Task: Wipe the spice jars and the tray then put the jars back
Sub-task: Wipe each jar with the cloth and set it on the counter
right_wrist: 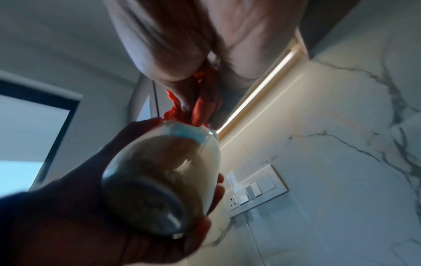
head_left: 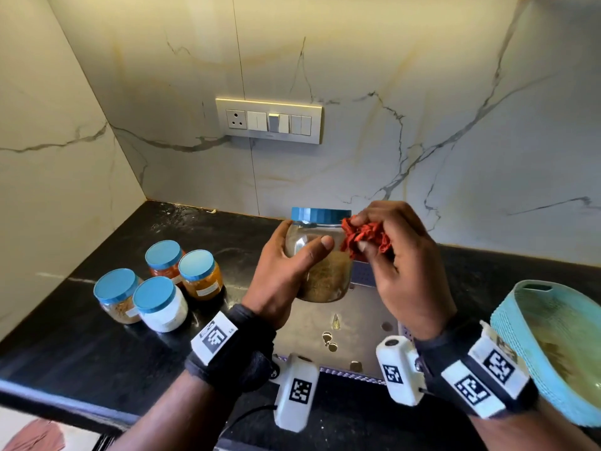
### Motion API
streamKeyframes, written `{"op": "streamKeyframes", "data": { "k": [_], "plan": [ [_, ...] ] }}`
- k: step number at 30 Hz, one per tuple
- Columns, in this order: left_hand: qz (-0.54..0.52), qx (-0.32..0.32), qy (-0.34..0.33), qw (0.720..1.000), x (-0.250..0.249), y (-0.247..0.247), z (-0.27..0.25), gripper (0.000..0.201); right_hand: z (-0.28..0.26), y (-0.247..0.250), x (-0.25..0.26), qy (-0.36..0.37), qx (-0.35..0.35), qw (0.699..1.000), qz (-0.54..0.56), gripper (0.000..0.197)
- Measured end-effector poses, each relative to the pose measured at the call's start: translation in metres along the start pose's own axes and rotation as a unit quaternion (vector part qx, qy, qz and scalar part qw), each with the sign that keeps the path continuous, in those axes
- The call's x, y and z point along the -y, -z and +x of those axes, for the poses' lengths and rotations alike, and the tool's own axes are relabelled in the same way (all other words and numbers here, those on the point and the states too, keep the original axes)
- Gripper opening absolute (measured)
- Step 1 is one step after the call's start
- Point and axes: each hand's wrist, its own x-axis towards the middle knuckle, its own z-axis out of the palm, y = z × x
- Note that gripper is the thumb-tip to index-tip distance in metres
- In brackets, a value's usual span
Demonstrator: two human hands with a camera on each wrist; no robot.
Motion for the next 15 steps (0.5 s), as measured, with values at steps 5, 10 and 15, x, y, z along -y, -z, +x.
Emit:
{"op": "streamKeyframes", "data": {
  "k": [5, 10, 15],
  "plan": [
    [-0.02, -0.011, -0.012, 1.0, -0.009, 0.01, 0.008, 0.065, -0.031, -0.014, 0.024, 0.088, 0.071, 0.991, -0.075, 0.026],
    [0.014, 0.005, -0.004, 1.0, -0.006, 0.006, 0.003, 0.066, -0.007, -0.005, 0.007, 0.034, 0.006, 0.999, -0.009, 0.036],
    [-0.006, -0.005, -0.011, 1.0, -0.013, 0.005, 0.01, 0.066, -0.009, -0.007, 0.019, 0.048, 0.02, 0.998, -0.028, 0.034]
  ]
}}
